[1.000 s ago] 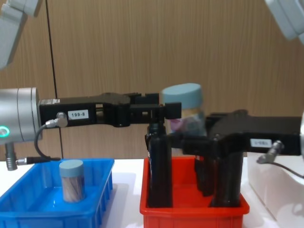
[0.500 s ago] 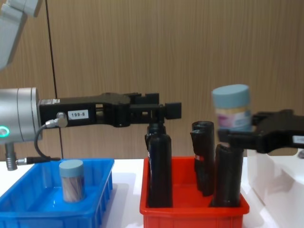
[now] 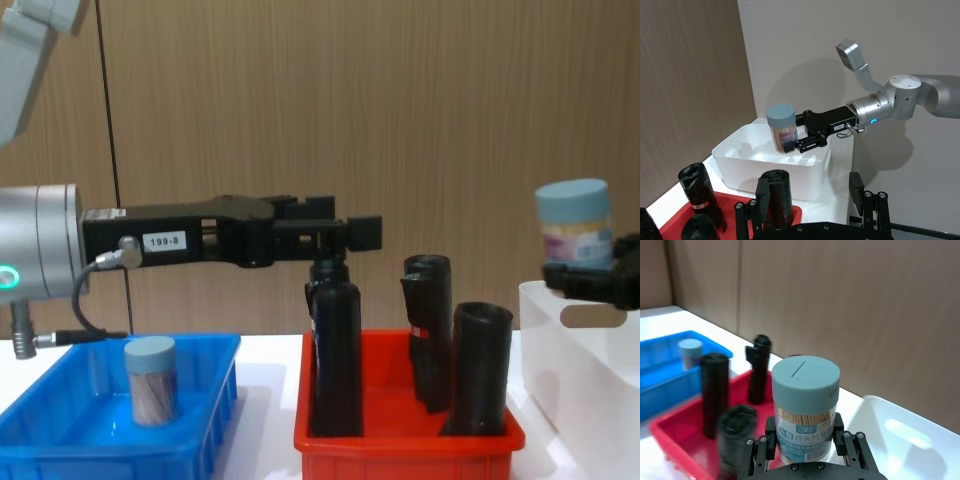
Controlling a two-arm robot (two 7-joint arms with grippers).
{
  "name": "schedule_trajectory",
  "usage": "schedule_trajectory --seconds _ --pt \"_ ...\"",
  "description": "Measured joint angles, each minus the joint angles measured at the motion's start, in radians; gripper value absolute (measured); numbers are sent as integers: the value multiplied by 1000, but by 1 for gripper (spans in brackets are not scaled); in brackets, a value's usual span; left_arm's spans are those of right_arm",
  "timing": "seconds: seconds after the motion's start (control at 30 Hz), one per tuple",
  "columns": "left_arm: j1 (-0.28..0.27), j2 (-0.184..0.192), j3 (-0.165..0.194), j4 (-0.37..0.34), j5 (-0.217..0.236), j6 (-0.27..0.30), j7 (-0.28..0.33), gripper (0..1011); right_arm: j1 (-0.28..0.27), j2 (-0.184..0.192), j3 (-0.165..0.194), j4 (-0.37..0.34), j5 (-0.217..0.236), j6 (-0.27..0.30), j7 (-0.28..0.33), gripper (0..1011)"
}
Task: Pick the cotton swabs from the blue box and place them into the white box.
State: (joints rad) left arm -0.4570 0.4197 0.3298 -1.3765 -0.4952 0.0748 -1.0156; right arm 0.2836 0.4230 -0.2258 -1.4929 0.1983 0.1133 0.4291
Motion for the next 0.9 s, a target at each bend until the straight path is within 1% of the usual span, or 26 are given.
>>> schedule_trajectory --seconds 0.23,0.3,0.4,0.43,0.6,0.63,0.67,0.7,0.73,0.77,0.8,0.87,0.9 --pt "0 0 0 0 0 0 0 1004 28 -2 11 65 0 -1 -36 645" --pt "0 0 0 0 0 0 0 1004 47 -7 14 108 0 -1 -55 645" --pt "0 0 0 0 0 0 0 1004 63 -11 17 145 -2 -1 -66 645" --pt "0 0 0 0 0 0 0 1004 74 -14 18 169 -5 -2 -73 645" --pt "0 0 0 0 0 0 0 1004 108 -24 20 246 -13 -2 -92 645" --pt "0 0 0 0 0 0 0 1004 121 -27 20 276 -15 -2 -97 645" --pt "0 0 0 0 0 0 0 1004 125 -28 21 284 -16 -2 -99 645" --pt "0 0 0 0 0 0 0 1004 137 -32 21 310 -19 -3 -103 657" --pt "0 0 0 0 0 0 0 1004 137 -32 21 310 -19 -3 -103 662" --pt "0 0 0 0 0 0 0 1004 147 -34 22 329 -22 -4 -106 700" --pt "0 0 0 0 0 0 0 1004 151 -36 22 339 -23 -4 -107 710" --pt "0 0 0 0 0 0 0 1004 160 -38 22 359 -25 -5 -111 785" --pt "0 0 0 0 0 0 0 1004 167 -40 23 372 -27 -6 -114 805"
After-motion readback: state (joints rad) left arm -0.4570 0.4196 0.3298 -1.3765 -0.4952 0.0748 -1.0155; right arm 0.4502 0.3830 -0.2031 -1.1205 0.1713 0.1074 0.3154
